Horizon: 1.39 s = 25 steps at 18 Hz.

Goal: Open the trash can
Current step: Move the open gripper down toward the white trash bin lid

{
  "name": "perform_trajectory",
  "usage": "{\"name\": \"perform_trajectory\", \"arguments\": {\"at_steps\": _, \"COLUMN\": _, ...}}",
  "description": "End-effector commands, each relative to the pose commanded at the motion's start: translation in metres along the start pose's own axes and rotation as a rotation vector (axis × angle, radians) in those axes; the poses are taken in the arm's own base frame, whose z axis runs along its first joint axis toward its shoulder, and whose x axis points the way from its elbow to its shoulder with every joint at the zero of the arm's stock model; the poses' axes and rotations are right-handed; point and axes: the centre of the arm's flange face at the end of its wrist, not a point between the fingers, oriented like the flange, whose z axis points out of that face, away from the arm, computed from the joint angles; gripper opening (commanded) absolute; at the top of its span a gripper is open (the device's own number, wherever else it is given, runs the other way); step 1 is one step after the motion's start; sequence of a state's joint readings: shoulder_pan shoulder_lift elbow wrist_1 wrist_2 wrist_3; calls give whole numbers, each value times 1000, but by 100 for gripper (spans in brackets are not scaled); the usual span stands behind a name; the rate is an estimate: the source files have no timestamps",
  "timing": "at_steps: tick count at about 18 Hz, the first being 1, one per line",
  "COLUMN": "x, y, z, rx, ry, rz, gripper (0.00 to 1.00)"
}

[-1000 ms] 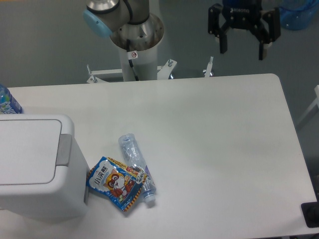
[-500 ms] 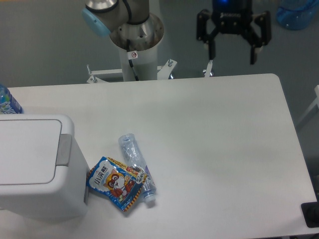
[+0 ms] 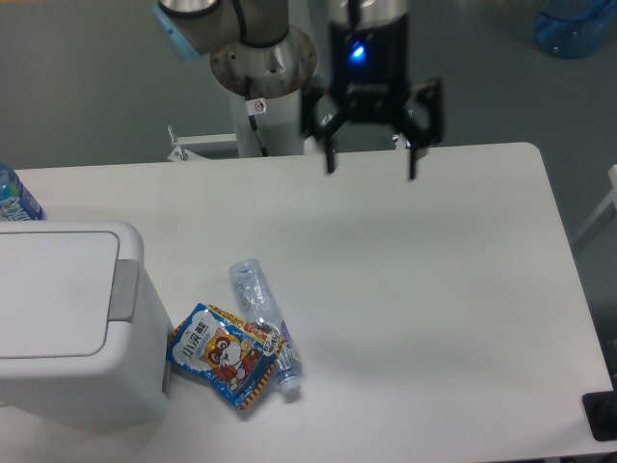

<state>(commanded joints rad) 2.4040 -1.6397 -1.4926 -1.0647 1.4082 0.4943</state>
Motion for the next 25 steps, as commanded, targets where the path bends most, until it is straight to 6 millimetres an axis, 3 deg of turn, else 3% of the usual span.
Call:
{"name": "perform_trajectory", "arguments": {"at_steps": 2, "x": 28, "y": -11, "z": 17, "rx": -9, "ry": 38, "rz": -70, "gripper": 100}}
{"name": "perform_trajectory", "arguments": {"at_steps": 6, "x": 67, "y": -19, "z": 29, "rx": -9, "ry": 98, "rz": -136, "gripper": 100}}
{"name": "perform_trajectory", "arguments": {"at_steps": 11, "x": 88, "y": -26, "z": 38, "rx": 9, "ry": 260, "rz": -252, "gripper": 100}}
{"name": "perform_trajectory", "arguments": {"at_steps": 18, "x": 117, "y": -41, "z": 64, "rx": 4, "ry": 295, "rz": -206, "gripper": 100}}
{"name": "perform_trajectory", "arguments": {"at_steps": 25, "x": 118, "y": -41, "z": 79, "rx": -2, "ry": 291, "rz": -197, "gripper": 100}}
